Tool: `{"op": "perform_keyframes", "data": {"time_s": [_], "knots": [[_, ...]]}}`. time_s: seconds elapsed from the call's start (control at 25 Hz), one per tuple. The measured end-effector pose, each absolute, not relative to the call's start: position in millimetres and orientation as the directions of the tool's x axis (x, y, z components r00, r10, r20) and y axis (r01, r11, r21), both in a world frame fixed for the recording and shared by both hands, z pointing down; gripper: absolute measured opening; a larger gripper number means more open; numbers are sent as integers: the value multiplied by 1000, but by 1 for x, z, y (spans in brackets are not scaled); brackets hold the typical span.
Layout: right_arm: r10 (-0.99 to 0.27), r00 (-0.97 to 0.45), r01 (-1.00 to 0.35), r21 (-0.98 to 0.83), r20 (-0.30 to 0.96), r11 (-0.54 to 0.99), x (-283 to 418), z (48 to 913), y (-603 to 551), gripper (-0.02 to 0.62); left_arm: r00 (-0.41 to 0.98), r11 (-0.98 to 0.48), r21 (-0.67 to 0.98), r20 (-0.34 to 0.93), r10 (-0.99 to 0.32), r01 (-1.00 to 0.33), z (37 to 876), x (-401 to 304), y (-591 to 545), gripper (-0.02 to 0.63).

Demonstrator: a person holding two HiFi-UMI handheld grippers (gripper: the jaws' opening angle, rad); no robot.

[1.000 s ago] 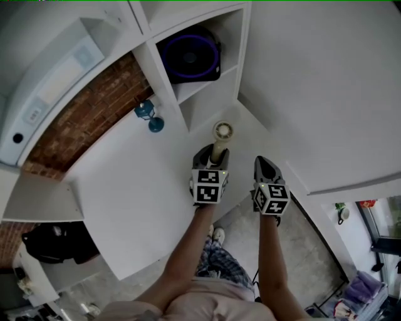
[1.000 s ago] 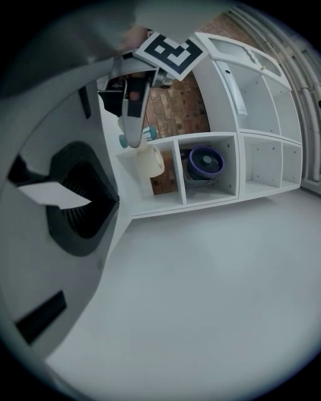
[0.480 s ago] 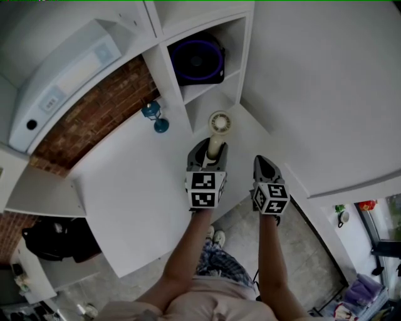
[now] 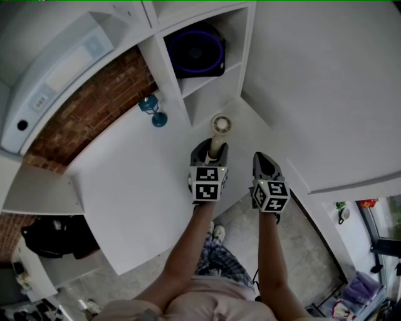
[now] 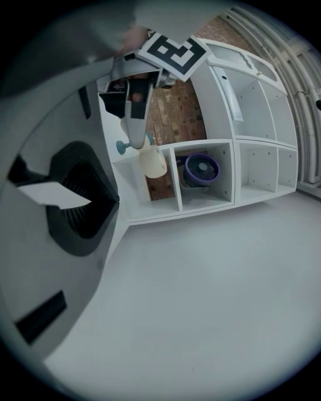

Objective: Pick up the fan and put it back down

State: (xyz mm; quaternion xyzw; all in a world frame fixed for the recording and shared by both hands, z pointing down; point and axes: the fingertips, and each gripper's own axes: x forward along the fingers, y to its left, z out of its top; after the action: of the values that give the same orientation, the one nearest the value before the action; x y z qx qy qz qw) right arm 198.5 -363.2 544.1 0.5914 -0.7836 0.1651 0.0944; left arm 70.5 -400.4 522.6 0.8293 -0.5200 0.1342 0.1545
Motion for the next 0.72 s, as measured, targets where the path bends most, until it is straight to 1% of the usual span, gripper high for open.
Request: {"op": "perform_keyframes", "data": {"time_s": [0.36, 0.72], "knots": [[-876, -284, -957, -166, 390, 237, 200, 572, -365, 15, 414, -395, 154, 525, -743, -906, 609, 76, -403, 206], [-860, -293, -955, -172, 417, 242, 198, 587, -368, 15, 409, -391, 175, 625, -665, -903, 660, 87, -400, 206]]}}
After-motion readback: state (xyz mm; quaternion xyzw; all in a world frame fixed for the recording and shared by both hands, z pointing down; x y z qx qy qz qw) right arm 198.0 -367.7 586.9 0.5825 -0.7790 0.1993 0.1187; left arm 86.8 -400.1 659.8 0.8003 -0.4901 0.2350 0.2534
